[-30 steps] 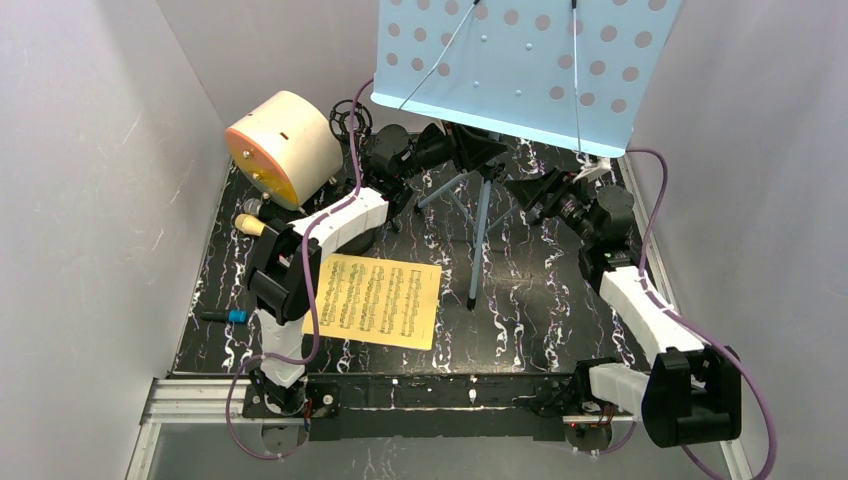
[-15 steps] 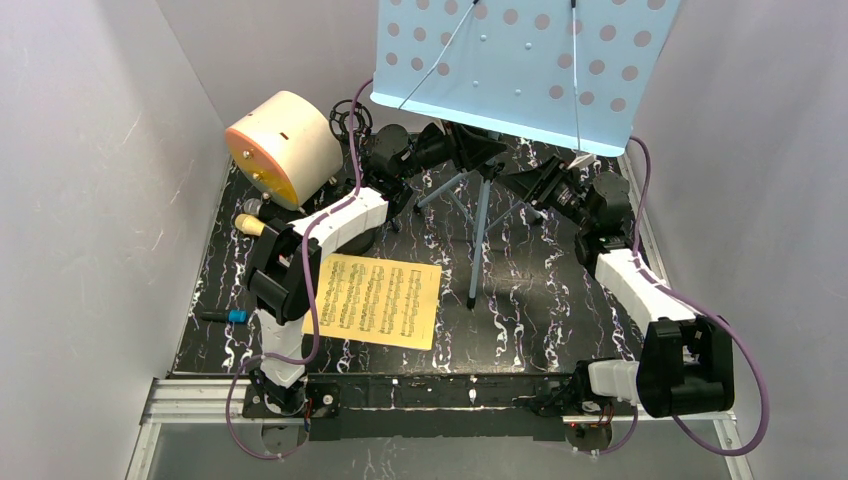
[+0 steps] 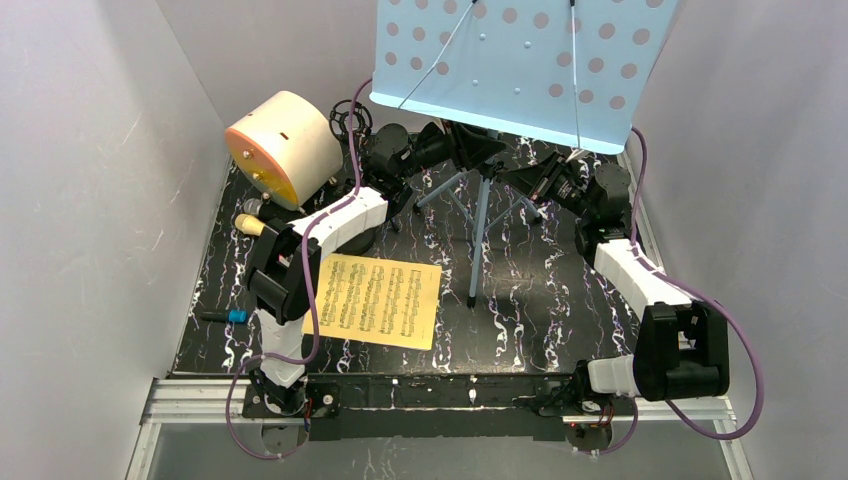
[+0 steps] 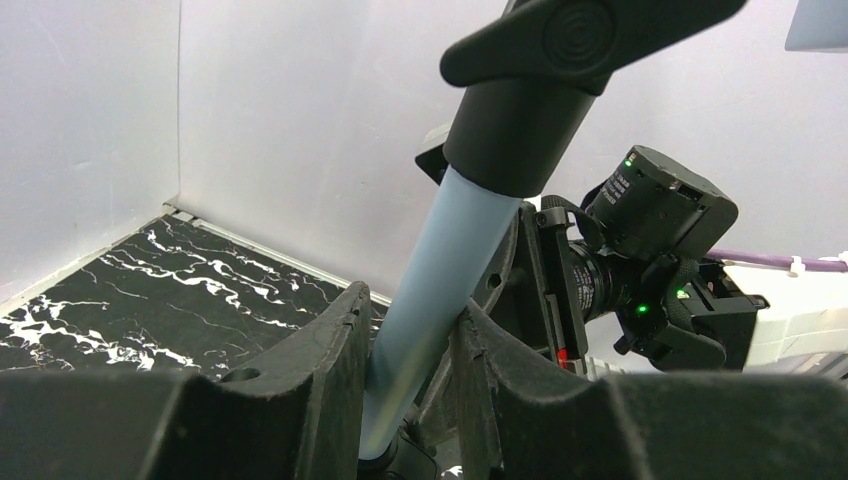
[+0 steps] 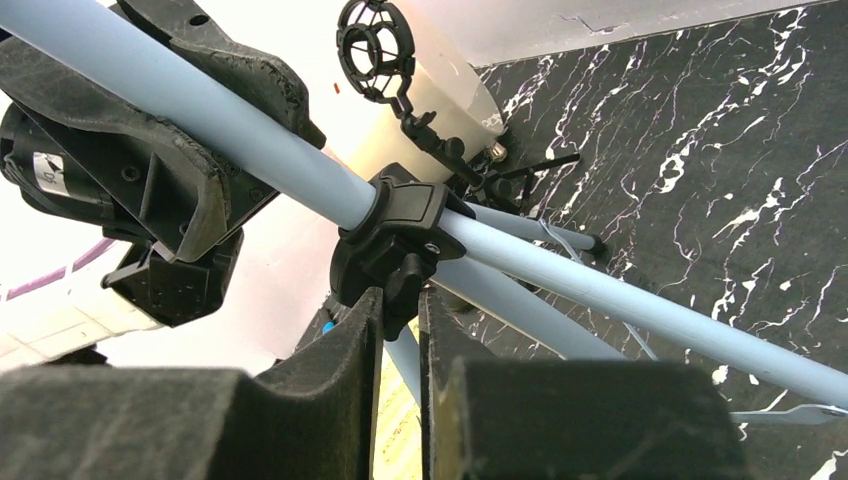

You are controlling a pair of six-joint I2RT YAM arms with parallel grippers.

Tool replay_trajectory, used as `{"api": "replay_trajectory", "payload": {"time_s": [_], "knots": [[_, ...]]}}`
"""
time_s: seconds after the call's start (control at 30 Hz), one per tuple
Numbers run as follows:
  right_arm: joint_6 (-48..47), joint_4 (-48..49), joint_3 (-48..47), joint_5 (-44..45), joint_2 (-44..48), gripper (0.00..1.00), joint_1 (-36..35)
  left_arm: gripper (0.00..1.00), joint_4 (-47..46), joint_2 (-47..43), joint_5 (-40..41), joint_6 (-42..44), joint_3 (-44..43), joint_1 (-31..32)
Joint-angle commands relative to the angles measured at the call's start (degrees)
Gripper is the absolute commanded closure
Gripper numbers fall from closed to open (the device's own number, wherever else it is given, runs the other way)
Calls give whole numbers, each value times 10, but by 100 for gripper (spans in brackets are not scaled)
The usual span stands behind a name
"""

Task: Pack up the instrument practice props
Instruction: Unscrew the knob on the music stand.

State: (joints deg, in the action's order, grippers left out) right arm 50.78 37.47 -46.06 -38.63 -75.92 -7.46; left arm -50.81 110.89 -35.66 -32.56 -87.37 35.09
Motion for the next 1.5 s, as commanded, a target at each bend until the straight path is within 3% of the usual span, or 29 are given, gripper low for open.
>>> {"api": "replay_trajectory", "payload": {"time_s": [0.0,0.17,0.3,0.5,0.7,0.8,0.97,1.03,1.17,1.2,1.37,1.47], "knots": [[-71,16,-25,-17,-5,84,0,100,78,-5,15,-13,2,-4],[-231,-27,-27,-50,1,99,-1,100,80,-7,16,-14,0,-3],[-429,-10,13,-56,35,99,-13,100,84,-10,16,-14,1,-3],[-857,-149,3,-34,77,99,-46,100,93,-14,22,-10,-2,-2],[-1176,-223,15,106,106,99,-112,100,99,-15,23,-10,-3,-2],[-1306,-169,55,206,117,99,-160,100,101,-16,24,-11,-3,-2],[-1524,-95,107,284,118,99,-202,100,103,-16,24,-9,-5,-1],[-1548,-97,106,291,119,99,-211,100,105,-14,24,-8,-7,-1],[-1476,-84,109,282,131,97,-212,100,106,-12,25,-8,-7,-2],[-1433,-71,112,276,136,93,-211,100,106,-13,25,-8,-6,-1],[-1159,-80,85,257,165,54,-211,100,106,-15,21,0,-4,-1],[-1023,-82,73,260,178,41,-210,100,106,-16,20,4,-3,-1]]}}
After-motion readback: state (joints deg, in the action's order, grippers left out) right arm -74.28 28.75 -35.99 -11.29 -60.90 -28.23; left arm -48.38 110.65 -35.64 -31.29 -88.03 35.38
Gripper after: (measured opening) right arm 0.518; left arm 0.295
